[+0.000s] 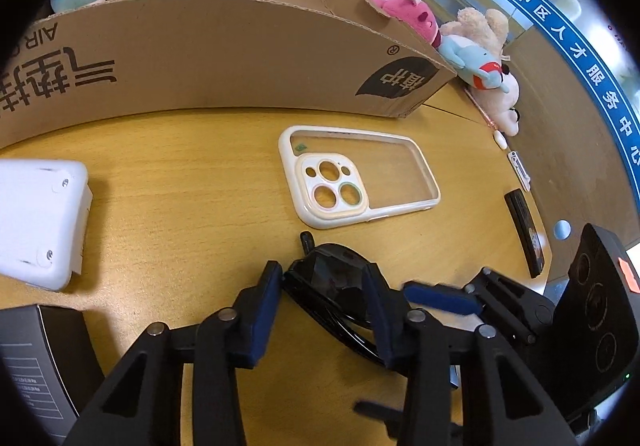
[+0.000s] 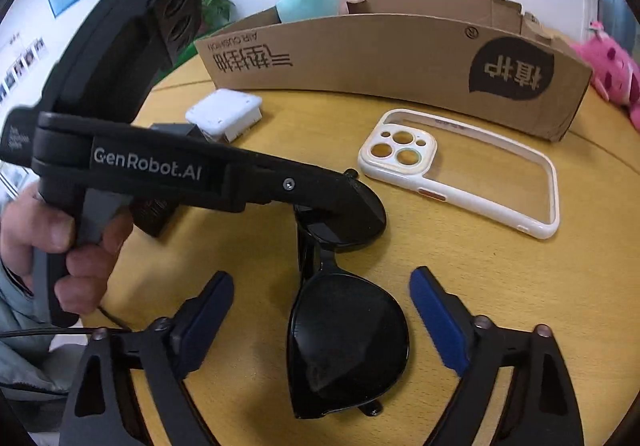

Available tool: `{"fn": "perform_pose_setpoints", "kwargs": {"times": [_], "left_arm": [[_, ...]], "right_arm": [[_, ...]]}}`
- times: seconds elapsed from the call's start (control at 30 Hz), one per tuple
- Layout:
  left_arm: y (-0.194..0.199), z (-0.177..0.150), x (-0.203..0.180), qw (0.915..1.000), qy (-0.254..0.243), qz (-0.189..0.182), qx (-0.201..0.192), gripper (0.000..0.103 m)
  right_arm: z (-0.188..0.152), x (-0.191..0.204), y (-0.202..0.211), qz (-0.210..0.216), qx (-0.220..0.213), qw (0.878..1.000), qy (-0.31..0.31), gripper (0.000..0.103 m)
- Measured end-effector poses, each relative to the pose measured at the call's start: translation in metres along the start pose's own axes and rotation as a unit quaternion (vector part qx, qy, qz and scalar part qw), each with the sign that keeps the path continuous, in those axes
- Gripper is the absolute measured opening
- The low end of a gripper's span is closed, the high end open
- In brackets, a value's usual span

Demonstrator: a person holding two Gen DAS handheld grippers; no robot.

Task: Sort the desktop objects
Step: 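Close both grippers on the black sunglasses, then lift the sunglasses with both grippers and carry them over the box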

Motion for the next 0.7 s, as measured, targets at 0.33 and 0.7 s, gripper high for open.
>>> {"fn": "perform_pose_setpoints", "kwargs": {"times": [0.33,0.7], "left_arm": [[0.007,0.004,0.000,0.9997,-0.007,0.006,-0.021,0.031],[0.034,0.040,-0.020,0.9970,-0.044,-0.002,-0.064,0.027]], "right_arm": [[0.009,-0.012,-0.003,0.025,0.011,0.996,-0.086,0.036],[0.039,-0.011,0.014,0.064,-0.014,0.991,-0.120,0.022]]}}
Point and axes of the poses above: each gripper's, at about its wrist camera, not at the fingertips, and y roughly against the way its jaws point, x to its left, z to its top, the point moved 7 cm from there along -y, roughly the way its jaws point, and after that the axes turned 14 degrees about -z, right-handed, at the moved point
